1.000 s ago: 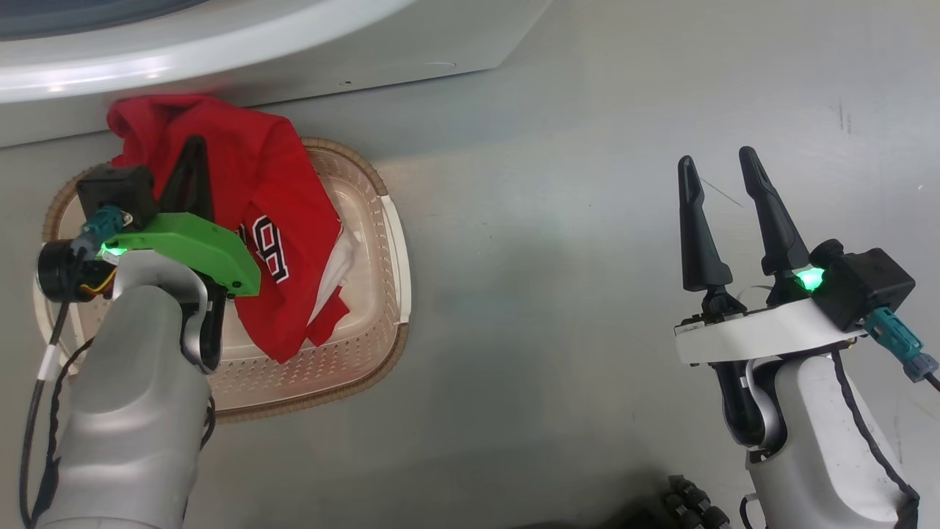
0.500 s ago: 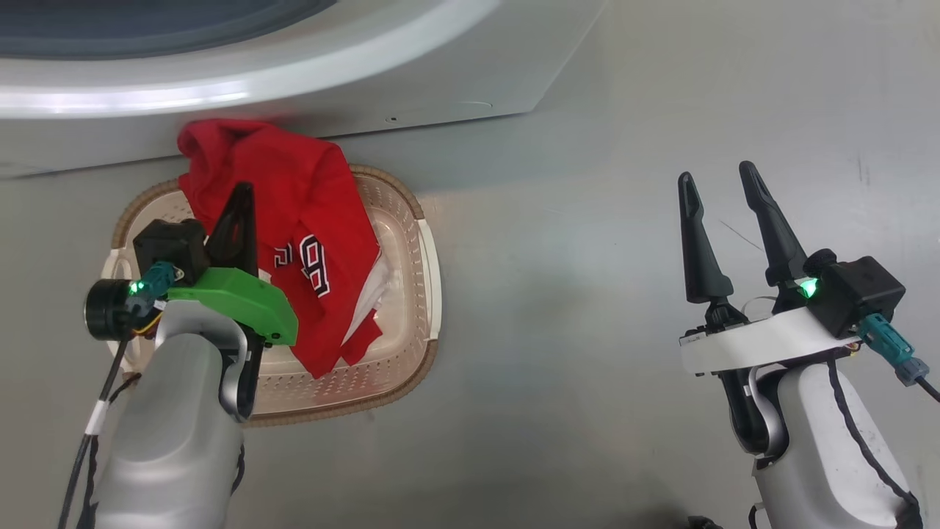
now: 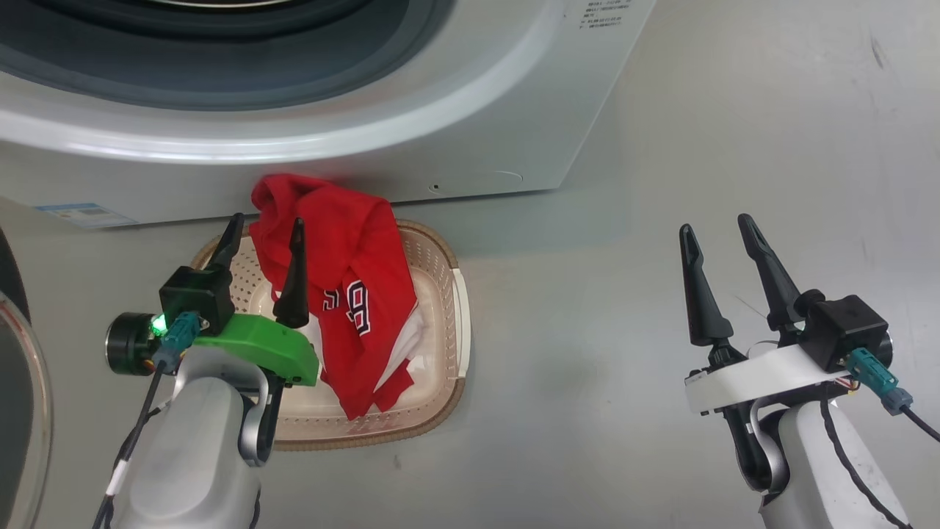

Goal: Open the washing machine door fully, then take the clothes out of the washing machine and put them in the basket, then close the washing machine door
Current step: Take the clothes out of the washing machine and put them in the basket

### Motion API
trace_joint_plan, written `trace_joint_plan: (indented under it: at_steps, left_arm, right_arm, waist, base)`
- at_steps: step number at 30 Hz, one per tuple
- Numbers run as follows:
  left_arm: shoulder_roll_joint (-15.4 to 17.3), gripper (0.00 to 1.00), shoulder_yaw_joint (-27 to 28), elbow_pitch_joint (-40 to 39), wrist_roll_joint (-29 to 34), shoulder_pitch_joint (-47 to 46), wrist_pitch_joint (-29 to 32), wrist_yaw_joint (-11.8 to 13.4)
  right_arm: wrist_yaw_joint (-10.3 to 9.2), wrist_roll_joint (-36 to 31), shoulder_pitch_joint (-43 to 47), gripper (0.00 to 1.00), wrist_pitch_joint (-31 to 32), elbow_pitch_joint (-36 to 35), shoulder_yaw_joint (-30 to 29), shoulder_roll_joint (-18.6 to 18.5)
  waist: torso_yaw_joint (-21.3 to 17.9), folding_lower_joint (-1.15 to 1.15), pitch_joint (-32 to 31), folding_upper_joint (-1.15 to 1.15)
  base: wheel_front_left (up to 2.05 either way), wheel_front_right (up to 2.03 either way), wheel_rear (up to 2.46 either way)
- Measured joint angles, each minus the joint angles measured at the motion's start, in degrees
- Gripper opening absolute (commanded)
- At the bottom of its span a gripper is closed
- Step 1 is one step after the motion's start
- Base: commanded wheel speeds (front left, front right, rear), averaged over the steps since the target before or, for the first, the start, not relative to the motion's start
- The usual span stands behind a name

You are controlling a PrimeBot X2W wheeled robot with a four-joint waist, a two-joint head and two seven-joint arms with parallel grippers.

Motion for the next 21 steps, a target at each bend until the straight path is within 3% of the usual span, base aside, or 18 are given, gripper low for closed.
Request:
trace_joint_plan:
  at_steps: [21]
  left_arm:
    - [0.04, 1.0, -1.56, -7.98, 2.52, 13.67, 0.0, 1.75]
  right_arm:
    - [0.01, -1.49, 5.95, 1.0, 0.01, 1.4, 0.96, 0.18]
  waist:
    - [0.87, 0.0, -15.74, 0.0]
  base:
    - [0.0, 0.0, 0.0]
